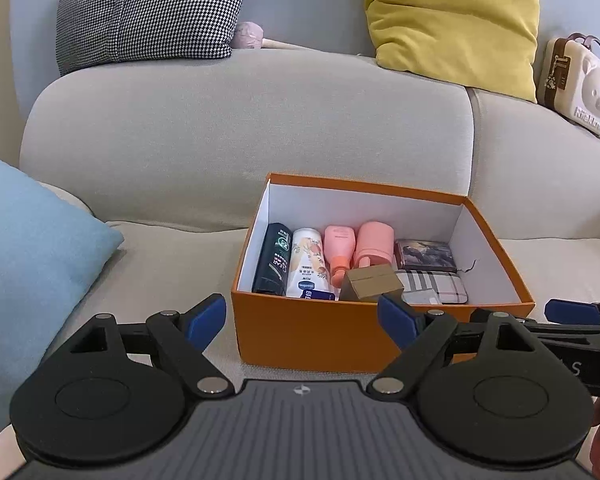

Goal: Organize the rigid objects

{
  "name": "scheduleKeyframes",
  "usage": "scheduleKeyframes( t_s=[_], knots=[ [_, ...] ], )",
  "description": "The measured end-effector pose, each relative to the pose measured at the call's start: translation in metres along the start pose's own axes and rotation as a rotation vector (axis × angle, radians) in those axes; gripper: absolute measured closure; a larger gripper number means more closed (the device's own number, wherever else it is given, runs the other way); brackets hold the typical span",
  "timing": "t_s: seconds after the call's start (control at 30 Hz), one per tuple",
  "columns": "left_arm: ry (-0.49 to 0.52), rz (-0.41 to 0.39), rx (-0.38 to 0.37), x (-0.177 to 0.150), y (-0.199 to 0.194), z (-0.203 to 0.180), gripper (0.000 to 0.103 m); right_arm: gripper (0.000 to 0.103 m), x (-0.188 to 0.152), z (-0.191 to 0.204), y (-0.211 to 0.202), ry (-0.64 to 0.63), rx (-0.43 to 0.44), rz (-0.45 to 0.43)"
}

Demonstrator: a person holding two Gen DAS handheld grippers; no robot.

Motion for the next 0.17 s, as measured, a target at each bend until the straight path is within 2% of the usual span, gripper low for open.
scheduleKeyframes(
  t_s=[0.17],
  knots=[
    [-0.003, -0.001, 0.001, -0.0003, -0.0003, -0.0007, 0.003, 0.017, -0.0015, 0.0007, -0.0002, -0.002, 0.001, 0.003]
  ],
)
Point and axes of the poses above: each gripper's, at about its wrist camera, not at the fingertips, and y roughly the way its jaws point, z to its left, x to its top, the point moved 9 cm from there along y, roughly the way its jaws point
